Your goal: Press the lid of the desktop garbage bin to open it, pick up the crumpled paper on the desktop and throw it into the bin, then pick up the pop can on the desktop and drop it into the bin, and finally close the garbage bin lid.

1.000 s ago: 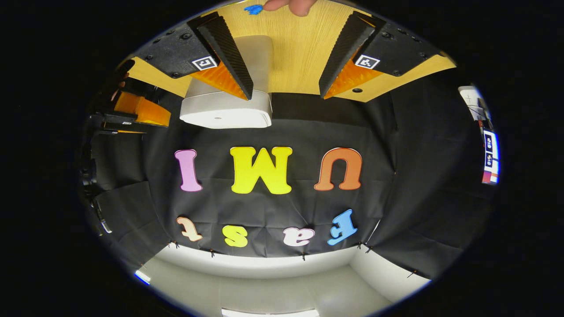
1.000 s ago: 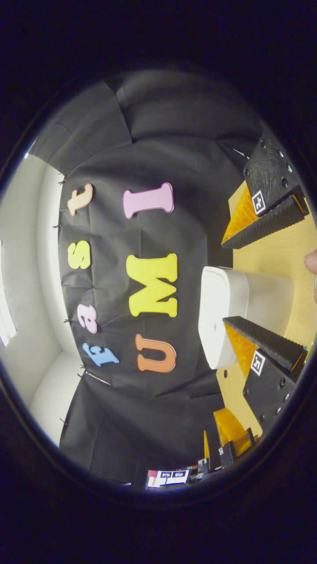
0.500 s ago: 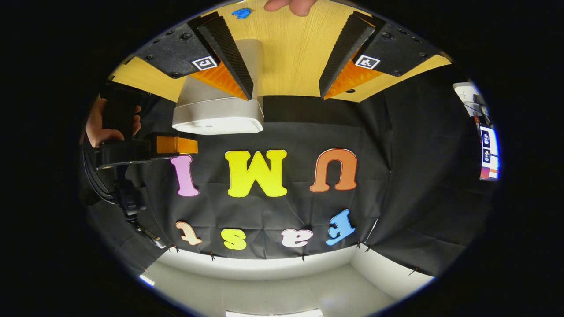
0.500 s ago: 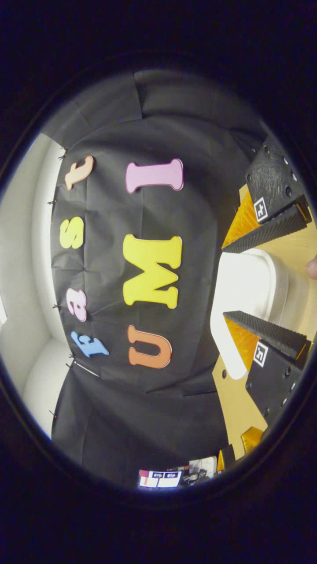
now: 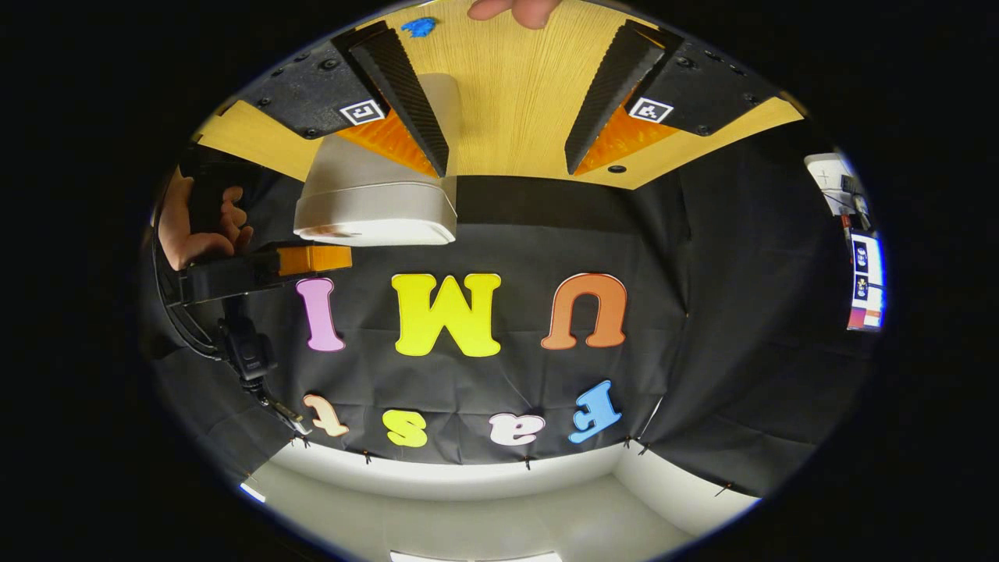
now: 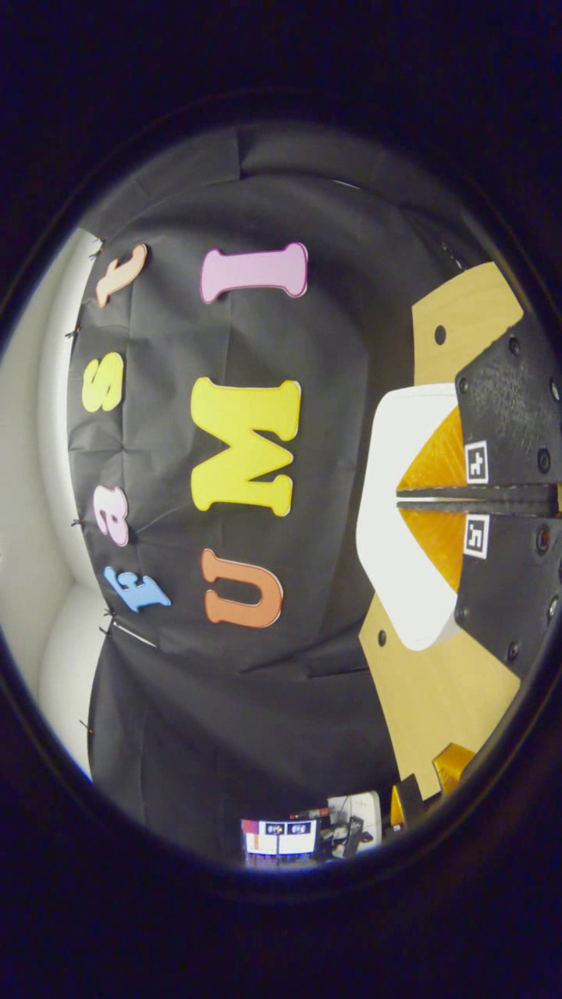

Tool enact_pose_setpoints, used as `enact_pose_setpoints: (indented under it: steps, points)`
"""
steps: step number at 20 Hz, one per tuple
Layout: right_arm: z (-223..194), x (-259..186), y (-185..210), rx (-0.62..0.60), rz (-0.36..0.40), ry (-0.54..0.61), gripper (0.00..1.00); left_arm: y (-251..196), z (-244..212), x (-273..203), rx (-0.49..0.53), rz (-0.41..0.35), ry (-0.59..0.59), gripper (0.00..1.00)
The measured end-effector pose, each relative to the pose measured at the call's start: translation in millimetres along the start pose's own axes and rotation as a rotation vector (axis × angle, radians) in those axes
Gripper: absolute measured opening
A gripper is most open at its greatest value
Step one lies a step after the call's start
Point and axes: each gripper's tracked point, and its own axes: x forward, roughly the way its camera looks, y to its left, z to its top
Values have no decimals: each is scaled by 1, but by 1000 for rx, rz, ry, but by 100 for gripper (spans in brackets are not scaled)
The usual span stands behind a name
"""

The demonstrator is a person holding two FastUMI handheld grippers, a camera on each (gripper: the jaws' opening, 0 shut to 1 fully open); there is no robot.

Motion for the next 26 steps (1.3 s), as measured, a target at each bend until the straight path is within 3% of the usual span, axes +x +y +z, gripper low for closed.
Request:
enact_pose_setpoints:
  steps: [4, 9, 11, 13, 14, 16, 20, 26]
  points:
    - [-23, 18, 0, 11, 3, 79, 0, -4, -4, 0, -1, -16, 5, 97]
    - [-30, 18, 1, -101, -12, 120, 1, -16, -13, 6, -74, -40, 27, 97]
    - [-22, 15, 0, -75, -16, 65, 1, -22, -16, 6, -85, -52, 37, 97]
    - [-8, 7, -19, -66, -106, -25, 1, -23, -18, 7, -57, -49, 44, 97]
    - [0, 1, -24, -55, -120, -59, 29, -20, -16, 7, -43, -42, 45, 97]
    - [12, -8, -15, -3, -75, -116, 84, -23, -13, 6, -34, -42, 39, 98]
    - [29, -32, -27, 33, -90, -192, 94, -33, -8, 6, -25, -48, 29, 97]
    - [5, -69, -37, 72, -112, -224, 95, -49, -16, 2, -22, -68, 62, 98]
